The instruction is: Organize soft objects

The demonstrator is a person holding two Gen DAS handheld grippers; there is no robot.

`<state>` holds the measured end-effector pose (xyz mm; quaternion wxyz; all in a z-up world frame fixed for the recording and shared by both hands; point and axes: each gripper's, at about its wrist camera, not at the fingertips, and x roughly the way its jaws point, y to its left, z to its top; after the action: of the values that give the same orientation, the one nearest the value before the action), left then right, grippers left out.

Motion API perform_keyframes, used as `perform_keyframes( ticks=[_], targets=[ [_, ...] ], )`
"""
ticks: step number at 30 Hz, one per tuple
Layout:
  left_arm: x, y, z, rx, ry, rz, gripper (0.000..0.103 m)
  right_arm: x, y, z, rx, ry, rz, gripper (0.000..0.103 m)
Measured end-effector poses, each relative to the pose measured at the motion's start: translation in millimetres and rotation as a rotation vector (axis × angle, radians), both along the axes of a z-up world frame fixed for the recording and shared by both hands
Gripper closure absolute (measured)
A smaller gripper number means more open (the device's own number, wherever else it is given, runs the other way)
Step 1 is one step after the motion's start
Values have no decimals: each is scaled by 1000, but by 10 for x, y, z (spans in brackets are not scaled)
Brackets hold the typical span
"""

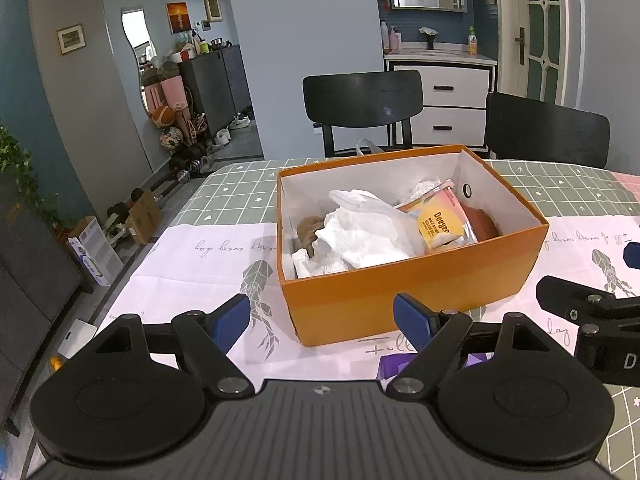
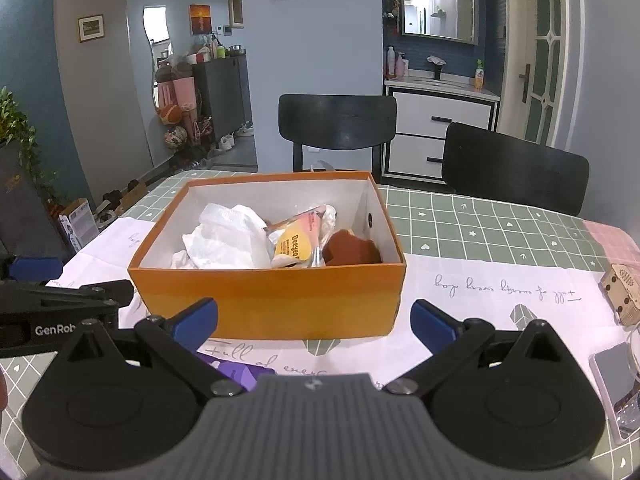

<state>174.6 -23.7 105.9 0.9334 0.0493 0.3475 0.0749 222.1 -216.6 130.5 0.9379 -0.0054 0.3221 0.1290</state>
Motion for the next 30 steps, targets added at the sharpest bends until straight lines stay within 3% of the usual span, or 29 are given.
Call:
perform_keyframes(
  ticks=[30],
  targets=[
    [-48, -102, 13, 15, 1, -18, 8, -56, -37, 35, 6, -6, 6, 3]
  ],
)
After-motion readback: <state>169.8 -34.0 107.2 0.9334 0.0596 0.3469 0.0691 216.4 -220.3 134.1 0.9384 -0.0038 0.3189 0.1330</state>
